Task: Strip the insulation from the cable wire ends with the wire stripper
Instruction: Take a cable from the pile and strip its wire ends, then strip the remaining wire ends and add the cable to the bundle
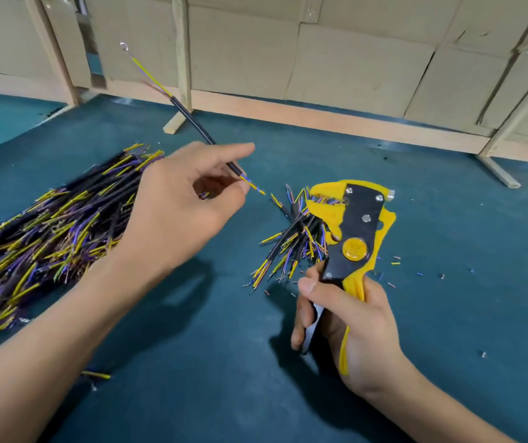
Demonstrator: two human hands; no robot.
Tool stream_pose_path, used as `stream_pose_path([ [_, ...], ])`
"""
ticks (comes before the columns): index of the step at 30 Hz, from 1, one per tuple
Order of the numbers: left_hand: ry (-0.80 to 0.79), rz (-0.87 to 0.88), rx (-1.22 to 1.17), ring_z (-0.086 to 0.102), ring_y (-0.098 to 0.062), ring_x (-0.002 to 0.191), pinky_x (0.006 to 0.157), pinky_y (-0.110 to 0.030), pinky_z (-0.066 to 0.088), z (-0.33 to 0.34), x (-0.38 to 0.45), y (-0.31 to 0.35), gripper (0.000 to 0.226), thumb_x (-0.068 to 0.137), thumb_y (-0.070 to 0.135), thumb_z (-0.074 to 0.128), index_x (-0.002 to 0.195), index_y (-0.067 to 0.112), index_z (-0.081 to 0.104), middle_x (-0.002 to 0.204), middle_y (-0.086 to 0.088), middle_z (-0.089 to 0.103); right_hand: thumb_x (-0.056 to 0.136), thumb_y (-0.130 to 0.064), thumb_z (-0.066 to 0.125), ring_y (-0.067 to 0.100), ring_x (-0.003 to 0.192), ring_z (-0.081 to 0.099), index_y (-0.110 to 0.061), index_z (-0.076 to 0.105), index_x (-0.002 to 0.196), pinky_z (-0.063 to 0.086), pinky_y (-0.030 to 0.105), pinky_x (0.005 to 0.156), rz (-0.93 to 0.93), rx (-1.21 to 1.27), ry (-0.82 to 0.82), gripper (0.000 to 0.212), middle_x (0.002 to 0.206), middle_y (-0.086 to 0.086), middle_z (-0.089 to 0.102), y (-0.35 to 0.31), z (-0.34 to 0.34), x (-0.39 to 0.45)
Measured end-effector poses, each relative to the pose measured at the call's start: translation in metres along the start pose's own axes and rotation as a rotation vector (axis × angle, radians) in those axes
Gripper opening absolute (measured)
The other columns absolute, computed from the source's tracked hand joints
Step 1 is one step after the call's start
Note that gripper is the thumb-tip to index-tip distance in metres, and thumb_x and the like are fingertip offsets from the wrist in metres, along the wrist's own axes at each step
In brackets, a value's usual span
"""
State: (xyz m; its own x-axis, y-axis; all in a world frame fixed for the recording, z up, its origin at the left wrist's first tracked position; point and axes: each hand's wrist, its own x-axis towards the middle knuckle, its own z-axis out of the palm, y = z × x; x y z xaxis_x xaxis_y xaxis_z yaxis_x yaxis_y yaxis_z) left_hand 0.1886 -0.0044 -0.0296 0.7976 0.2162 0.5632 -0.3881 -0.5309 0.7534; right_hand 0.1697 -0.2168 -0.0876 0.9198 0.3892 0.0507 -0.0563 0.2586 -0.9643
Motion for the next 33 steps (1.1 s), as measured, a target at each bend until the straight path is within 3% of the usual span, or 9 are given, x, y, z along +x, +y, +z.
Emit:
stream_pose_path([
  [7,-0.103,0.021,-0.003,0.065,-0.005,0.079,0.080,-0.027,0.053,0.008,-0.007,-0.002,0.020,0.092,0.018,0.072,0.111,0.027,0.072,0.091,0.006,0.072,0.073,-0.029,0.074,0.033,0.046,0.055,-0.015,0.059,0.074,0.047,0.034,0.049,0.063,-0.002,-0.076,0.020,0.056,0.013,0.050,-0.003,-0.003,-0.001],
  [13,-0.094,0.180,0.136,0.066,-0.009,0.084,0.079,-0.015,0.049,0.012,-0.012,0.000,0.014,0.092,0.018,0.072,0.106,0.019,0.073,0.092,0.007,0.071,0.078,-0.026,0.071,0.037,0.057,0.061,-0.015,0.064,0.080,0.050,0.040,0.057,0.015,-0.001,-0.104,0.013,0.065,0.016,0.058,-0.003,-0.002,-0.003],
  [18,-0.045,0.391,0.276,0.056,-0.005,0.075,0.079,-0.013,0.046,0.019,-0.017,-0.001,0.014,0.092,0.010,0.072,0.106,0.010,0.074,0.089,-0.001,0.066,0.078,-0.023,0.073,0.040,0.072,0.066,-0.007,0.067,0.095,0.057,0.043,0.073,-0.184,0.027,0.068,0.024,0.085,0.024,0.066,-0.001,0.003,0.001],
  [21,-0.123,0.454,0.296,0.053,-0.003,0.076,0.079,-0.016,0.047,0.025,-0.024,-0.002,0.016,0.093,0.011,0.073,0.109,0.010,0.074,0.089,-0.002,0.065,0.085,-0.019,0.071,0.041,0.076,0.067,-0.014,0.071,0.092,0.054,0.048,0.074,-0.170,0.048,0.099,0.009,0.087,0.022,0.069,-0.001,-0.002,0.005],
  [27,-0.172,0.231,0.093,0.065,-0.018,0.066,0.067,-0.037,0.053,0.033,-0.031,0.003,0.013,0.095,0.024,0.066,0.104,0.018,0.072,0.081,0.006,0.070,0.083,-0.019,0.071,0.046,0.076,0.067,-0.005,0.068,0.098,0.056,0.052,0.072,0.019,0.165,-0.030,0.020,0.085,0.024,0.065,0.001,-0.010,0.010],
  [30,-0.161,0.128,0.061,0.058,-0.013,0.055,0.059,-0.024,0.048,0.031,-0.030,0.002,0.008,0.097,0.029,0.064,0.101,0.026,0.070,0.061,0.006,0.062,0.082,-0.022,0.071,0.046,0.076,0.068,-0.008,0.070,0.097,0.056,0.053,0.074,0.028,0.125,-0.086,0.021,0.085,0.021,0.066,0.001,-0.012,0.011],
  [33,-0.095,0.189,0.168,0.041,-0.008,0.055,0.058,-0.018,0.034,0.028,-0.027,0.006,0.009,0.095,0.033,0.067,0.097,0.026,0.073,0.054,0.006,0.040,0.081,-0.022,0.072,0.047,0.077,0.068,-0.008,0.070,0.097,0.056,0.052,0.075,0.026,0.122,-0.073,0.022,0.085,0.021,0.067,0.002,-0.011,0.009],
])
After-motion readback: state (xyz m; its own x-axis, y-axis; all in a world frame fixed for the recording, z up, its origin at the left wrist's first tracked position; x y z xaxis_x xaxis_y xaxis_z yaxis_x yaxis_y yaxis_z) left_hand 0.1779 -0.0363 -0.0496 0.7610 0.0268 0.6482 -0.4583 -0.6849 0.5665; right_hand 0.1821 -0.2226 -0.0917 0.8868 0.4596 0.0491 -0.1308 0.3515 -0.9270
